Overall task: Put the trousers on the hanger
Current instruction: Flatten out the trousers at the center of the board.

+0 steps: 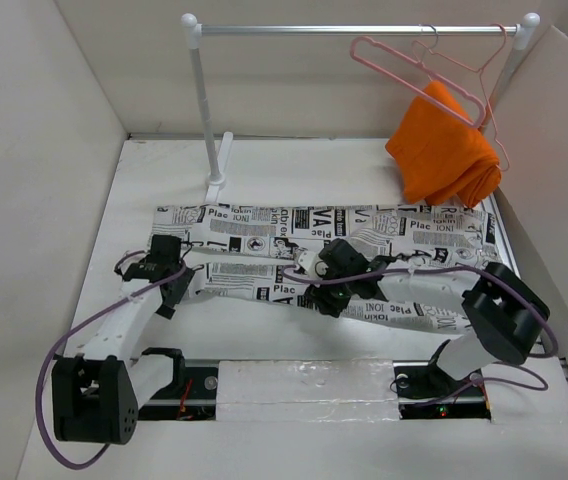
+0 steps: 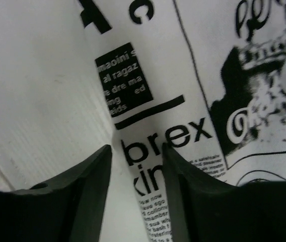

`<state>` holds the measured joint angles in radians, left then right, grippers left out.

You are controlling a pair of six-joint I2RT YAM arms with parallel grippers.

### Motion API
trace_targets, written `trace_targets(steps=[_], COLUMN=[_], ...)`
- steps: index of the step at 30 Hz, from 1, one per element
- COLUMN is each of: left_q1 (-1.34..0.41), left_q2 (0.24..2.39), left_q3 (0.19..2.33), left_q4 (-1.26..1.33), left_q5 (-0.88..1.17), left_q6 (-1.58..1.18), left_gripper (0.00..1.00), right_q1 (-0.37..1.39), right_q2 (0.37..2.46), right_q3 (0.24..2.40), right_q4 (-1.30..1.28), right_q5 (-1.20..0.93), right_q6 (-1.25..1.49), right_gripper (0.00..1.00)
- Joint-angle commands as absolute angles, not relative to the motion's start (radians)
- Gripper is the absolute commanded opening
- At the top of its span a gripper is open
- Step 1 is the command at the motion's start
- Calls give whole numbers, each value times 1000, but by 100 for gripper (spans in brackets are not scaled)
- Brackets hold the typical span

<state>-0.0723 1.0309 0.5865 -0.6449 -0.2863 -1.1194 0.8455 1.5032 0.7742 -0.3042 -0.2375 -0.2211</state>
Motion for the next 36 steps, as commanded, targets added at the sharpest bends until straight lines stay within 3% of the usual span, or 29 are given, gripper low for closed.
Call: trace_targets(steps=[1,2,5,9,13,18,25,26,28,29,30,32,36], left_q1=[-78,-78,-78,-55,-46,-46,-46,-46,-46,-46,-46,-46,-46], left_q2=[1048,1092,1187,1264,1269,1122,1201,1251,1307,1366,1394,1457,1470], left_q3=[554,548,560,632,799,933,1026,1025,1037,1058,1080,1147,1200], left_q4=[-577,-563,-537,-547,-646,-721,-794,-799,-769,-770,-778,-779,-801], left_q5=[-313,-337,-380,-463,-543,-626,-627,-629,-609,-600,-598,-601,-623], left_q6=[-1160,-1157,-1158,-1100,-1014,-878,-810,-821,-795,-776,-769,-749,-762], left_gripper=[68,66,55,0,0,0,0,16,47,81,89,95,93], right_q1=[854,854,854,854,854,854,854,854,854,854,854,854,864], right_q2=[1529,1540,1546,1473,1364,1227,1258,1306,1354,1370,1388,1396,1368], right_q3=[822,818,805,782,776,816,845,851,870,883,890,917,937], right_q4=[-221,-210,-201,-228,-322,-490,-534,-529,-515,-503,-485,-477,-466], right_q5=[-127,-121,-98,-94,-118,-172,-167,-170,-166,-161,-155,-160,-161], right_q6=[-216,-209,-187,-192,-213,-230,-238,-239,-233,-223,-219,-210,-196], right_gripper=[48,27,1,0,0,0,0,3,21,40,47,57,59])
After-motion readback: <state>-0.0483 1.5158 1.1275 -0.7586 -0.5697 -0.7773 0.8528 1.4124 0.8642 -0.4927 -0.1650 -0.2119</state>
